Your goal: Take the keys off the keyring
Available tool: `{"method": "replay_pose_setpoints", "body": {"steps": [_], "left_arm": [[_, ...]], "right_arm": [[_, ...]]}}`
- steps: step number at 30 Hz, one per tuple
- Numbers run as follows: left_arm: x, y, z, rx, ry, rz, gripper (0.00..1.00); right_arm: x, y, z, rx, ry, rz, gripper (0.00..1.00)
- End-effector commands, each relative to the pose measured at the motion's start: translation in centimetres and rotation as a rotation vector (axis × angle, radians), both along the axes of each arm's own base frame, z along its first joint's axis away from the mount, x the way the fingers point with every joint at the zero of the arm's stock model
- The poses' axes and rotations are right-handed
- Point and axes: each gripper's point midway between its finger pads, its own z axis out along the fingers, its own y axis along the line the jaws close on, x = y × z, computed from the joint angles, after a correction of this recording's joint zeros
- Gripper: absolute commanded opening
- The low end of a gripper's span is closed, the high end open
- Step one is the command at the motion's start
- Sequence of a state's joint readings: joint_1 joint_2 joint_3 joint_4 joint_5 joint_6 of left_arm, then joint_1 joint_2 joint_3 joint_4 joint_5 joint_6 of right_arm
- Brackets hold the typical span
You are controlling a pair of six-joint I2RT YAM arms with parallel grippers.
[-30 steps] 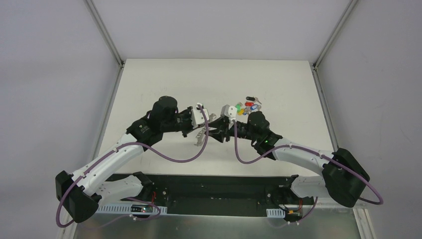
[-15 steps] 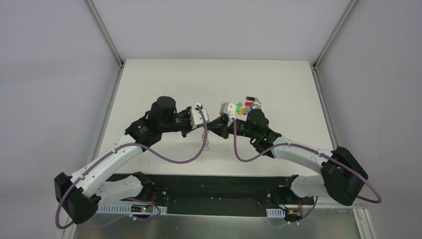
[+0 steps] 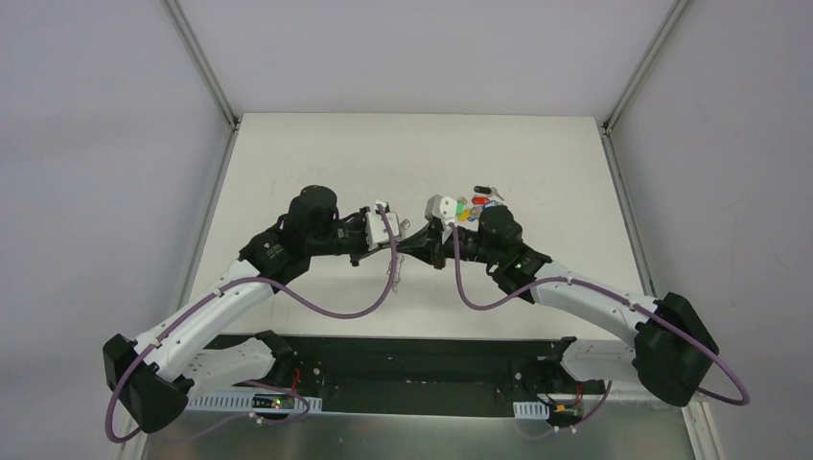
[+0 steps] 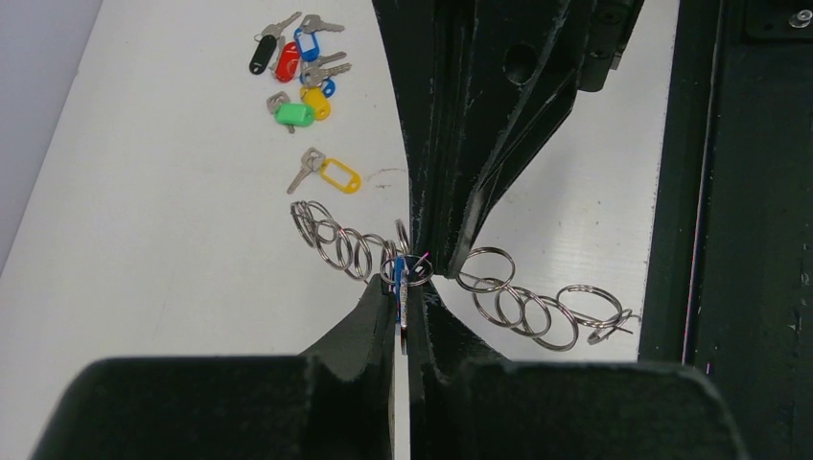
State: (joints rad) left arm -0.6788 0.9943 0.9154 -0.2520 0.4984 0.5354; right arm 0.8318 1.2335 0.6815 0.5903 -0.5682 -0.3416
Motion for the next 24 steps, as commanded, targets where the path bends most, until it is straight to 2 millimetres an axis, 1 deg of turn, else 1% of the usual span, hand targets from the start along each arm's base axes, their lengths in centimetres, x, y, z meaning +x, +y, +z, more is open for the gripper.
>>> {"method": "replay_pose_setpoints", "body": {"steps": [1,7,10,15,18,24], "left_arm": [[-0.7,-0.7,1.6,-0.059,-0.055,-0.076,0.0],[-1.9,-1.2,1.4,-0.067,-0.056,-0.159,0.0],[-1.8,-1.1,1.0,-0.054,-0.063,-0.167,0.0],[-1.9,-1.2,1.1,-0.051,-0.078,-0.178,0.0],[-1.9,-1.2,1.0,-0.049,-0.083,-0.183,0.0],[-1.9,-1.2,0.7,-0.042,-0.083,-0.192,0.0]], "right_arm": [[-2.2,-0.2,2.9,-0.002,0.013,0.105,0.0],[-3.2,-0.7,2.7,-0.051,0.047,0.149,0.0],[-4.0,-0.9,3.0,-0.053,0.069,0.189,0.0],[-4.9,-0.9,3.4,-0.043,0.11,0.25,0.0],[-4.8,-0.8,3.3,-0.051,0.141,0.248,0.0],[-3.8,-1.5,2.3,-0.149,0.14,0.192,0.0]]}}
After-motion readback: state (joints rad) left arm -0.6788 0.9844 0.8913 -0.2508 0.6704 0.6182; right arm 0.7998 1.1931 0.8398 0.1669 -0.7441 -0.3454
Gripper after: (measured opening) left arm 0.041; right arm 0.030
